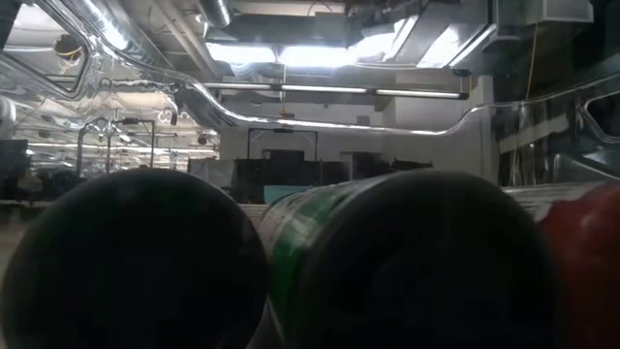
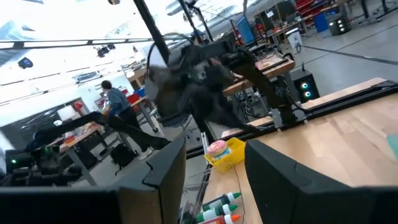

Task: Pick & Place Food Item
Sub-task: Put the yellow food coloring bottle into the transparent bin

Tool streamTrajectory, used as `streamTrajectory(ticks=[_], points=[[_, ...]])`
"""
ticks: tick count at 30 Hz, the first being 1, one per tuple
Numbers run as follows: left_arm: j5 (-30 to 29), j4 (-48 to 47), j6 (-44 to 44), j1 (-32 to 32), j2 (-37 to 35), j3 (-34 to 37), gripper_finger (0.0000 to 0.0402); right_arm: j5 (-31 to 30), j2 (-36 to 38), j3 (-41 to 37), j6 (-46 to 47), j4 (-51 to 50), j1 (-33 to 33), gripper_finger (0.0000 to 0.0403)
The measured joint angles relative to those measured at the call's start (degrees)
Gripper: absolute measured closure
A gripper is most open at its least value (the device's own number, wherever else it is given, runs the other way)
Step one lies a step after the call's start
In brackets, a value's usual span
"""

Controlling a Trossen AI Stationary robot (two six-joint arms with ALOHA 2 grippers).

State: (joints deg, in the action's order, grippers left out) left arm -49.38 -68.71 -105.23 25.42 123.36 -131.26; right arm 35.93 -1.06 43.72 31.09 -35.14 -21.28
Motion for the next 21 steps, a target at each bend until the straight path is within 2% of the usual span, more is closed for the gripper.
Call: streamTrajectory(ticks=[1, 3, 7, 9, 14, 18, 21], points=[[-1.42, -0.90, 2.21, -0.49, -1.29, 0.00, 0.0185, -0.40, 0.00, 0.00, 0.18, 0.02, -0.02, 0.0238], [-0.05, -4.99, 5.60, -2.22, -3.61, 0.00, 0.0189, -1.03, 0.02, 0.00, 0.65, 0.58, -0.01, 0.0238], [14.59, -17.33, 14.41, -7.34, -5.91, -0.04, 0.0201, -1.04, 0.00, 0.00, 2.05, 2.40, 0.00, 0.0238], [21.39, -21.18, 25.27, -9.51, -5.65, 0.13, 0.0208, -1.04, 0.00, 0.00, 2.81, 2.64, 0.00, 0.0238], [36.05, -21.09, 56.25, -12.74, -5.68, 3.34, 0.0210, -3.04, 0.01, 0.00, 3.26, 2.58, -0.02, 0.0238], [39.29, -21.39, 73.68, -13.87, -5.75, 7.94, 0.0199, -4.45, 0.02, 0.00, 3.19, 2.54, 0.00, 0.0238], [40.92, -20.47, 82.62, -13.96, -5.73, 12.82, 0.0191, -5.11, 0.01, 0.00, 3.79, 2.56, -0.01, 0.0238]])
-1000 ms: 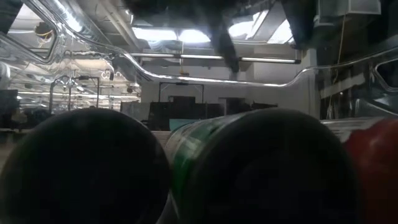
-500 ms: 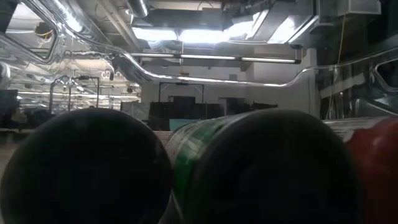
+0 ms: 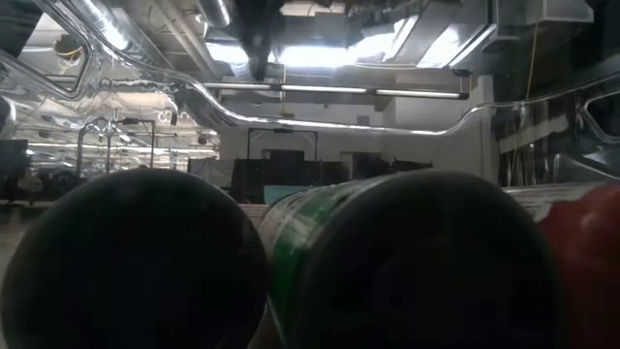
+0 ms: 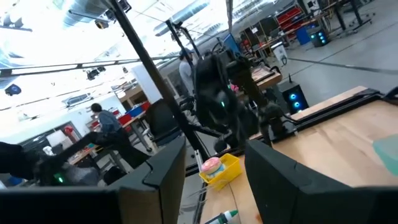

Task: Pick & Place Food Item
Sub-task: Put the yellow food coloring bottle into the transparent bin

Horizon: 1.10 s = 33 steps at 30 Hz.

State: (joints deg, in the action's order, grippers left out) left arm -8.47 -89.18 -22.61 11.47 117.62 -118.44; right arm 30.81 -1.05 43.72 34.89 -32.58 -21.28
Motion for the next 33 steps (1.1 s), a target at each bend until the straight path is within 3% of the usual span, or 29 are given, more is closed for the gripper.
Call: streamTrajectory(ticks=[5, 10, 19, 23, 33], points=[[6.15, 11.04, 4.18, 0.74, 0.07, 10.66, 0.0182, 0.00, 0.01, -0.02, 1.17, 0.00, 0.00, 0.0238], [8.59, 19.33, 1.11, 1.31, 0.06, 18.32, 0.0181, -0.01, -0.01, 0.00, 2.18, -0.01, 0.00, 0.0238], [2.26, 39.38, -14.73, 2.16, -7.77, 28.06, 0.0191, 0.01, -0.07, 0.00, 3.78, -0.02, 0.01, 0.0238], [-0.71, 37.97, -18.68, 3.75, -12.38, 33.45, 0.0192, 0.00, -0.07, 0.00, 2.81, -0.02, -0.02, 0.0238], [2.12, 35.33, -18.98, 9.67, -15.67, 43.38, 0.0192, -2.50, -0.09, 0.00, 0.64, -0.04, -0.01, 0.0238]])
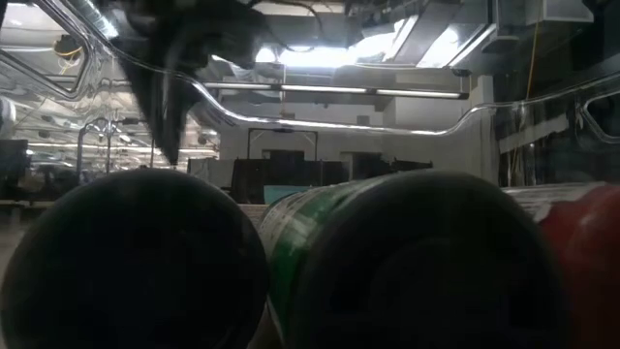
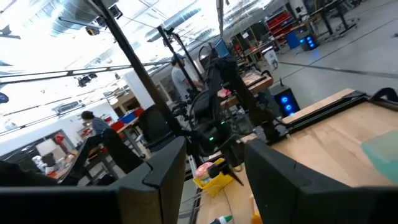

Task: Pick & Place Food Item
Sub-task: Put the yellow food coloring bottle into the transparent bin

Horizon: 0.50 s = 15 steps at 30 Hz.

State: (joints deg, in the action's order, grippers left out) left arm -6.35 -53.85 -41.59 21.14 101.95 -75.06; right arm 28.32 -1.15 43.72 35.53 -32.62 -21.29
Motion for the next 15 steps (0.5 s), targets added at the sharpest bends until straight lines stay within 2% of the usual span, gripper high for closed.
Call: streamTrajectory(ticks=[7, 11, 15], points=[[-0.82, 6.31, 2.78, 0.88, -0.02, 4.40, 0.0192, -0.48, -0.02, 0.00, 0.13, -0.01, 0.01, 0.0238], [-0.13, 8.07, 1.19, -0.15, 0.00, 7.41, 0.0192, -0.48, -0.02, 0.00, 0.27, -0.02, -0.01, 0.0238], [4.19, 7.08, -2.11, -1.08, 0.02, 10.11, 0.0192, -0.48, -0.02, 0.00, 1.34, -0.04, -0.01, 0.0238]])
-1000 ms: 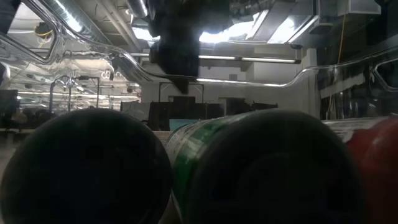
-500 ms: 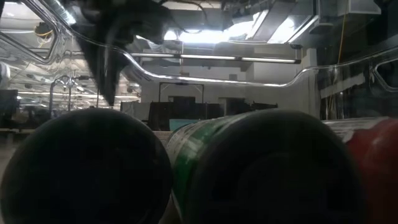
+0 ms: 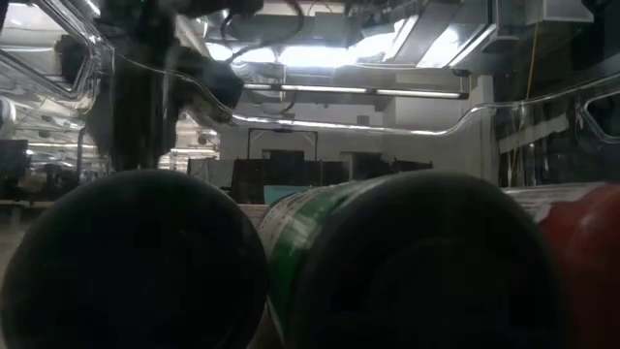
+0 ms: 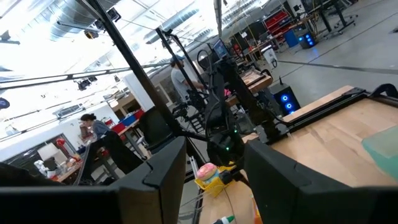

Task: Pick & Place Food Item
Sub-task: Put the yellow food coloring bottle into the transparent bin

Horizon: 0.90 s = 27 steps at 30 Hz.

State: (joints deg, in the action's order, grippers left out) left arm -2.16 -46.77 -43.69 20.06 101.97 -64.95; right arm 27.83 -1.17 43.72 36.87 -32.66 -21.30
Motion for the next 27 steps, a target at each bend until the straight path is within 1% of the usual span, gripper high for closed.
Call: streamTrajectory(ticks=[2, 6, 8, 10, 12, 15, 19, 21, 24, 26, 27], points=[[2.97, 0.67, -0.03, 0.15, 0.02, 0.10, 0.0192, 0.00, 0.00, 0.00, 0.06, 0.00, 0.01, 0.0238], [11.83, 5.93, 0.88, 0.15, 0.00, 0.05, 0.0194, 0.00, 0.00, 0.00, 0.04, 0.00, 0.01, 0.0238], [13.44, 7.49, -0.28, 0.17, 0.00, 0.03, 0.0202, 0.00, 0.00, 0.00, 0.02, 0.00, 0.01, 0.0238], [13.04, 8.29, -1.24, 0.15, 0.00, 0.03, 0.0217, 0.00, 0.00, 0.00, -0.09, 0.00, 0.00, 0.0238], [10.86, 8.54, -2.22, 0.06, 0.27, 0.03, 0.0237, 0.00, 0.00, 0.00, -0.93, 0.00, 0.02, 0.0238], [9.83, 8.71, -2.18, -1.03, 2.01, 0.00, 0.0269, 0.00, 0.00, 0.00, -1.44, -0.03, 0.00, 0.0238], [13.44, 10.74, 0.28, -2.43, 5.11, -0.31, 0.0304, 0.00, -0.02, 0.00, -1.73, -0.05, 0.01, 0.0238], [15.00, 11.76, 1.16, -3.36, 6.92, -0.41, 0.0315, -0.02, -0.02, 0.00, -1.73, -0.05, 0.00, 0.0238], [15.24, 13.10, 1.27, -5.77, 8.05, -0.41, 0.0324, -0.01, -0.02, 0.00, -1.73, -0.06, 0.02, 0.0238], [14.08, 14.76, 1.39, -8.12, 8.31, -0.39, 0.0327, 0.00, -0.02, 0.00, -1.74, -0.12, 0.01, 0.0238], [11.96, 14.89, 1.39, -9.18, 8.37, -0.20, 0.0329, 0.00, -0.02, 0.00, -1.75, -0.14, 0.02, 0.0238]])
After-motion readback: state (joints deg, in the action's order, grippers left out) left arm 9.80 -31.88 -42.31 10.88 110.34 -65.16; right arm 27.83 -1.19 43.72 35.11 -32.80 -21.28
